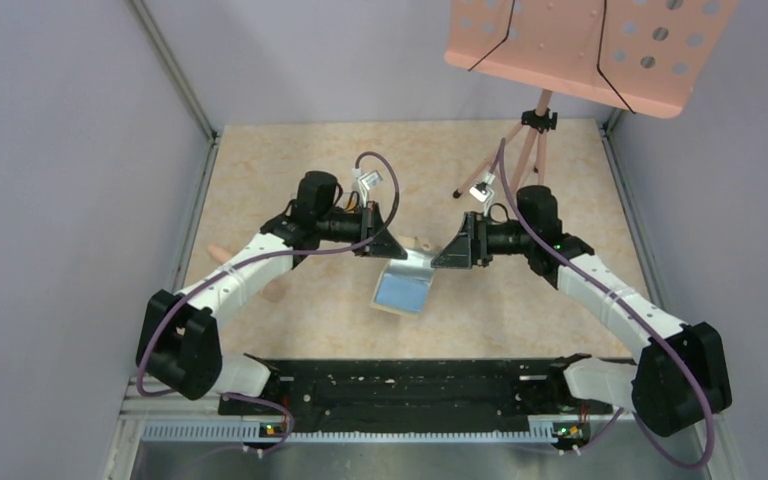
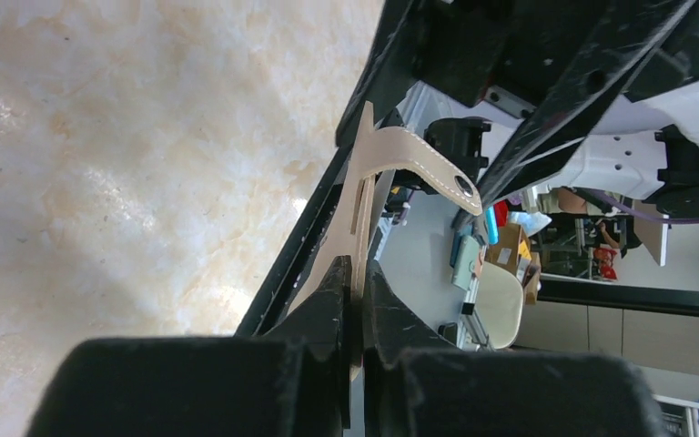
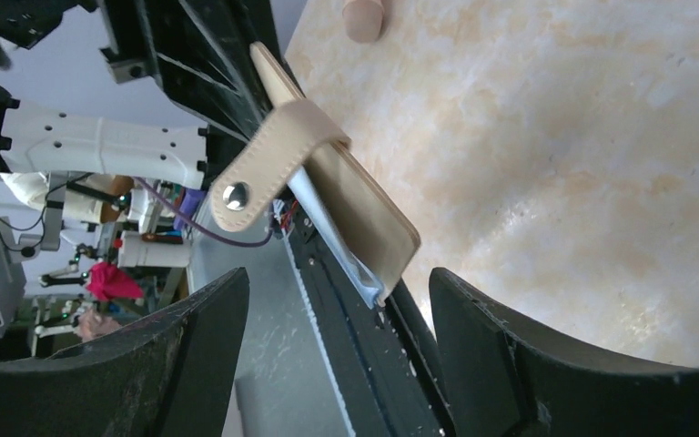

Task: Put the credit cards into the card holder
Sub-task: Open the card holder at the center of the board.

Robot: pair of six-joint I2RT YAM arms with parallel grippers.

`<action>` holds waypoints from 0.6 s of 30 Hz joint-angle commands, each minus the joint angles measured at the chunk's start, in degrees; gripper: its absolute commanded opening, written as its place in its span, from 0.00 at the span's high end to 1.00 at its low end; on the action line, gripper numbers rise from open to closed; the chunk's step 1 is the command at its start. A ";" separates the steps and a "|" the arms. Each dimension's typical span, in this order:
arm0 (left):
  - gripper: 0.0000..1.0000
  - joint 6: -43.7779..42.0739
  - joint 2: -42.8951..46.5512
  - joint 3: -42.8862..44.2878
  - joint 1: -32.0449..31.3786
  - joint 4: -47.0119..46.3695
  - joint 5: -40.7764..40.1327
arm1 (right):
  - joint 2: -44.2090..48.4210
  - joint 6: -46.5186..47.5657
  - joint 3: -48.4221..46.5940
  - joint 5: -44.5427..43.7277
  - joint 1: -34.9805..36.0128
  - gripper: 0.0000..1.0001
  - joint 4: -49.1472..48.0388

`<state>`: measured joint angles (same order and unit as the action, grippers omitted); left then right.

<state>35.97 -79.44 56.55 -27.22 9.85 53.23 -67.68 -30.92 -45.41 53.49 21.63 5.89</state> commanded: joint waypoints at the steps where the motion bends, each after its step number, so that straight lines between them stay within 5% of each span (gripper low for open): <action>1: 1.00 3.32 2.42 0.01 0.07 -6.58 2.33 | -0.56 -1.69 1.17 2.00 0.43 0.28 -5.46; 12: 1.00 9.37 3.32 -1.89 0.10 -15.11 2.30 | -4.60 -10.08 2.14 4.70 4.77 0.33 -19.80; 15: 1.00 11.30 3.70 -3.03 0.07 -17.41 1.63 | -5.52 -15.86 3.57 4.69 5.42 0.51 -27.69; 18: 0.91 11.44 4.25 -3.78 0.13 -17.12 0.72 | -6.08 -19.34 4.29 3.81 5.40 0.81 -33.35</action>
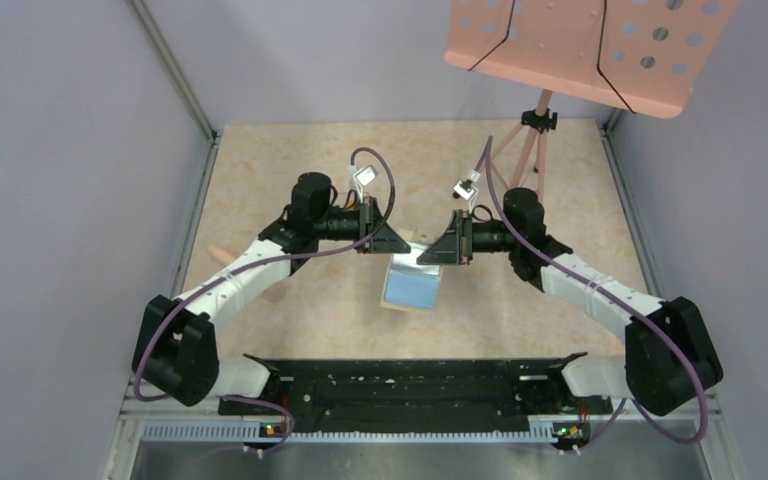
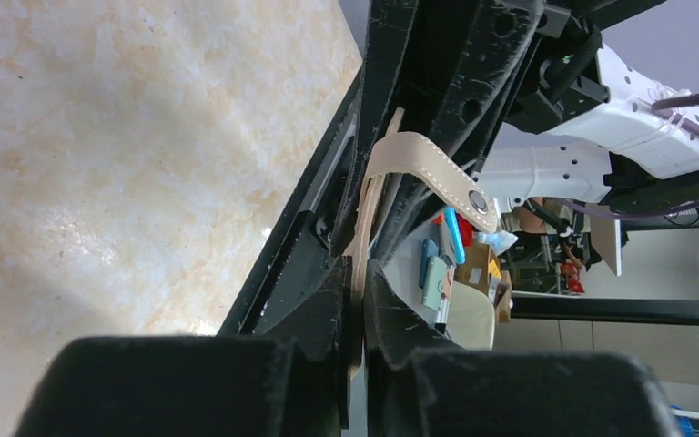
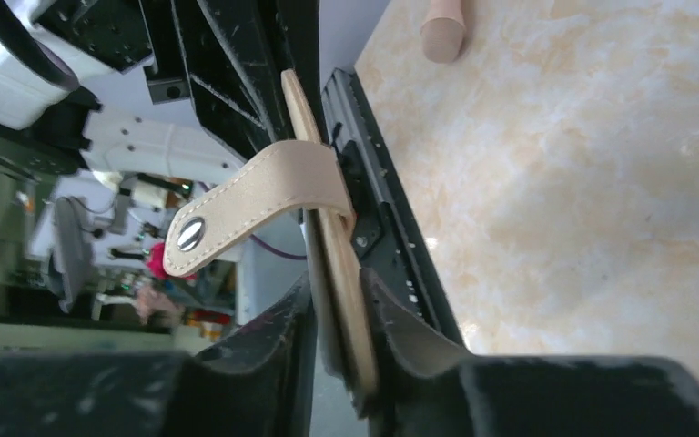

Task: Put the credit cards into the card holder
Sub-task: Open the card holder at the center of the board.

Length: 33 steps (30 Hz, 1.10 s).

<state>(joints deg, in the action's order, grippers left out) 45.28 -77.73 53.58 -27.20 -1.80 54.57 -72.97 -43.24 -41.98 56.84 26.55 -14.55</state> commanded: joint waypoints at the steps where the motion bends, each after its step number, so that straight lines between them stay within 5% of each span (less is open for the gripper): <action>1: 0.85 2.03 2.93 -1.11 0.11 -5.07 -1.24 | -1.11 -7.42 0.69 0.62 0.44 0.92 -13.48; 2: 0.76 1.68 3.43 -1.37 0.15 -4.24 -1.90 | -1.46 -7.41 0.39 0.83 0.44 1.00 -13.14; 5: 0.51 -1.21 5.05 -1.19 0.45 1.12 -5.88 | -1.88 -3.99 -1.50 0.42 0.45 1.00 -6.93; 8: 0.43 -4.38 6.74 -1.11 0.81 8.49 -10.53 | -1.80 0.07 -3.52 -1.67 0.07 1.00 0.01; 21: 0.46 -9.76 10.84 -5.23 1.22 19.70 -17.05 | -1.59 0.55 -4.13 -1.23 -2.50 1.00 2.68; 29: 0.40 -5.89 8.51 -7.54 1.11 4.31 -5.15 | -1.16 -4.84 -2.71 -0.92 -2.59 1.00 -2.96; 33: 0.41 -3.60 6.51 -8.92 1.10 -2.80 -1.88 | -0.69 -14.33 0.37 -1.08 -3.24 1.00 -14.00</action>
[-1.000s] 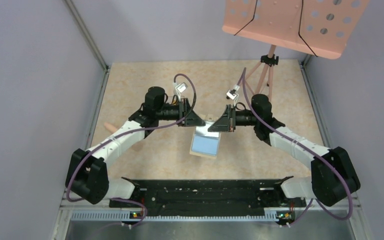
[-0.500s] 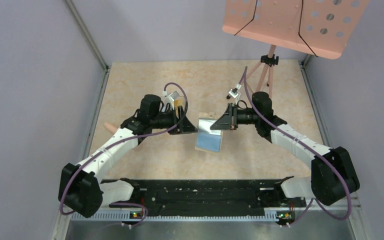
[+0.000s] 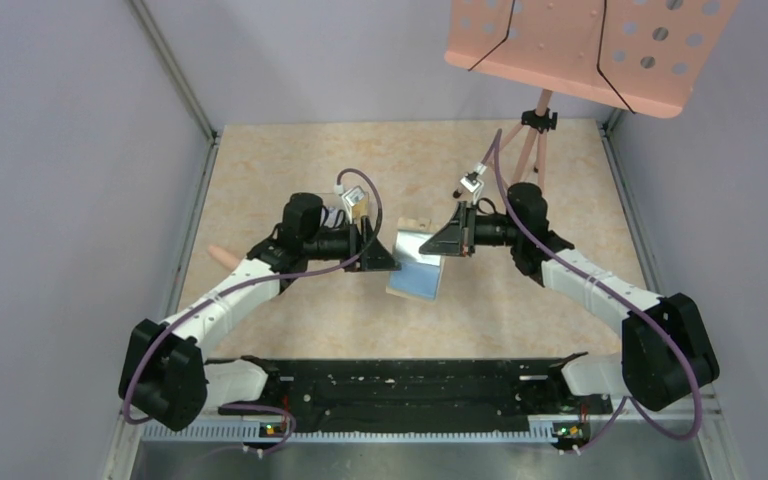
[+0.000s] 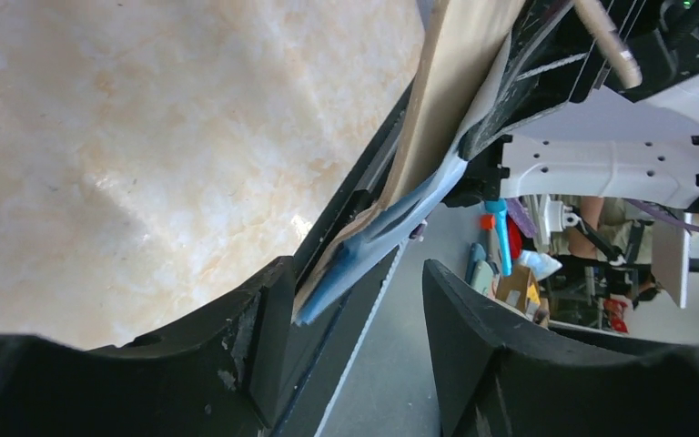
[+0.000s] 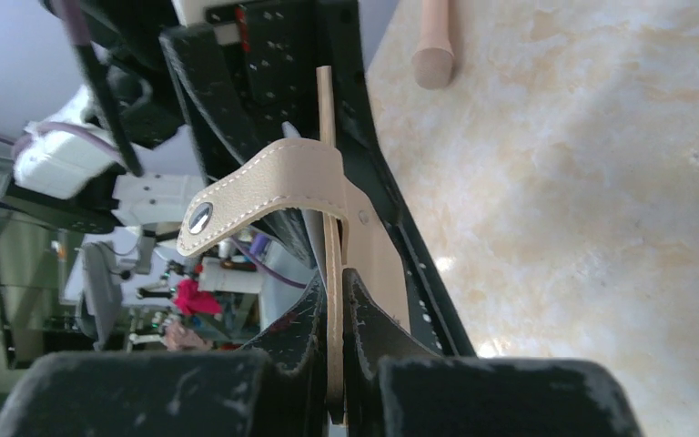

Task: Put the credit cards into the card holder
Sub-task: Open the card holder at the center of the board.

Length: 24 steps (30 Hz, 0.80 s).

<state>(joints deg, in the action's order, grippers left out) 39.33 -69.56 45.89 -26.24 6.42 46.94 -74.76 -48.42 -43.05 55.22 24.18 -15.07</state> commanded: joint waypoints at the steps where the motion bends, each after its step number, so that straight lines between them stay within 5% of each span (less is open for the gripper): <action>1: 0.42 2.45 -2.15 -1.38 0.16 -11.56 6.05 | 1.11 -11.90 2.33 0.49 -1.02 1.00 -16.93; 8: 0.53 7.58 -2.73 -3.60 0.05 -19.92 10.77 | 0.78 -17.73 4.31 -0.65 -1.76 1.00 -23.26; 10: 0.66 8.62 -2.61 -3.72 0.08 -21.30 11.84 | 0.80 -17.22 4.79 -1.53 -1.75 1.00 -22.35; 13: 0.99 9.21 -2.62 -3.22 0.08 -21.12 12.75 | 0.79 -14.93 5.50 -2.96 -1.76 0.98 -19.23; 16: 1.00 6.55 -2.64 -1.34 0.20 -15.08 11.66 | 1.16 -6.60 3.83 -4.84 -1.86 0.71 -7.06; 21: 1.00 -5.95 -4.02 5.62 0.19 8.06 9.03 | 3.17 11.98 -2.99 -12.62 -1.95 0.34 17.35; 24: 1.00 -13.84 -5.97 10.56 0.19 21.58 8.02 | 2.57 19.82 -6.45 -13.82 -1.85 0.26 25.50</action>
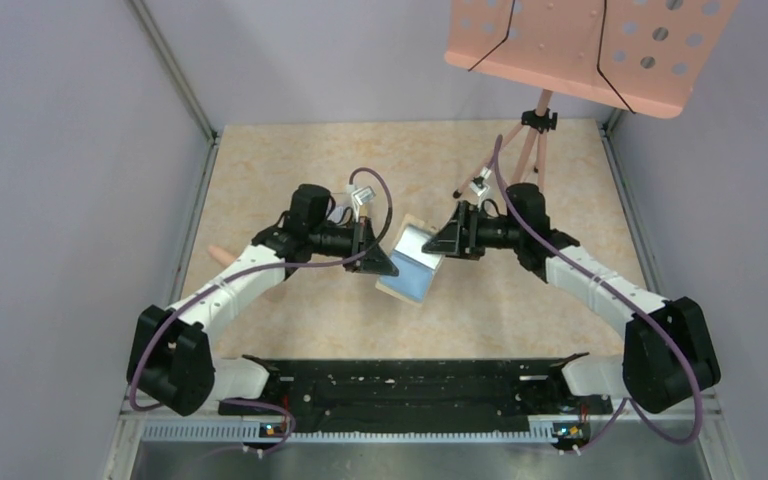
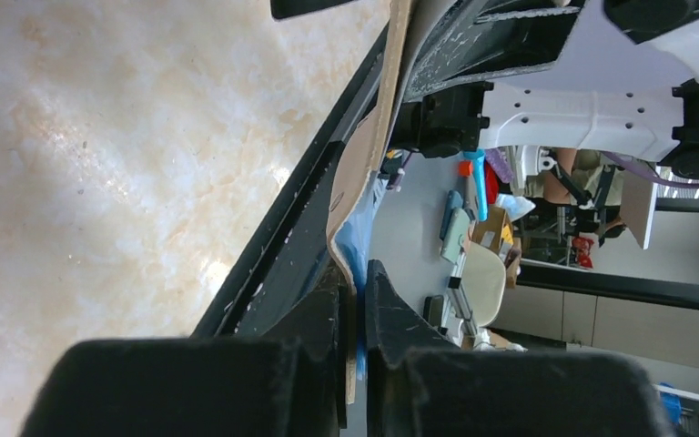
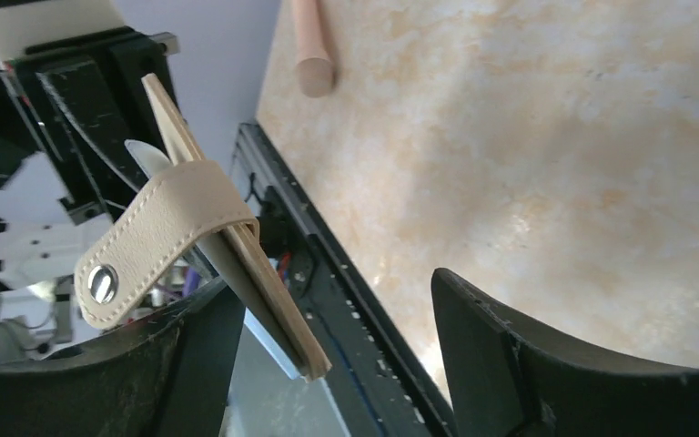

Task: Put the credit cards into the card holder
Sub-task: Open the card holder at the center of the board.

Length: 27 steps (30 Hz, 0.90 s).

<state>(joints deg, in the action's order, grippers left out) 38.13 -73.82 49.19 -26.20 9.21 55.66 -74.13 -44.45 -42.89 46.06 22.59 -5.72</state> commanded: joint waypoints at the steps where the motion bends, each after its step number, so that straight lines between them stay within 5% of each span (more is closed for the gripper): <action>1: 1.00 -15.06 -2.48 8.88 0.03 22.81 -0.99 | 1.46 17.48 -7.07 -4.41 -0.24 0.25 17.49; 5: 1.00 -22.40 -4.90 12.22 0.01 32.64 0.30 | -0.64 20.06 -7.74 1.89 0.13 0.22 17.23; 15: 1.00 -27.14 -5.70 12.64 -0.11 36.24 4.44 | -5.00 20.00 -9.85 11.91 6.49 0.24 12.99; 18: 1.00 -27.00 -5.38 12.03 -0.10 35.97 4.31 | -6.19 19.67 -10.11 14.46 7.59 0.43 12.90; 23: 0.99 -26.46 -4.43 11.25 -0.15 34.92 2.72 | -6.65 17.35 -9.32 15.53 7.69 1.00 10.51; 27: 0.64 -23.48 -2.21 10.83 -0.12 32.50 -3.48 | -6.36 13.72 -8.02 13.64 7.57 1.00 7.29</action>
<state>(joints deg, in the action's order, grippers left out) 13.45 -79.55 59.72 -26.24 44.82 56.03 -80.44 -27.75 -50.26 59.66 29.87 7.09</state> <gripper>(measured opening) 0.240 0.024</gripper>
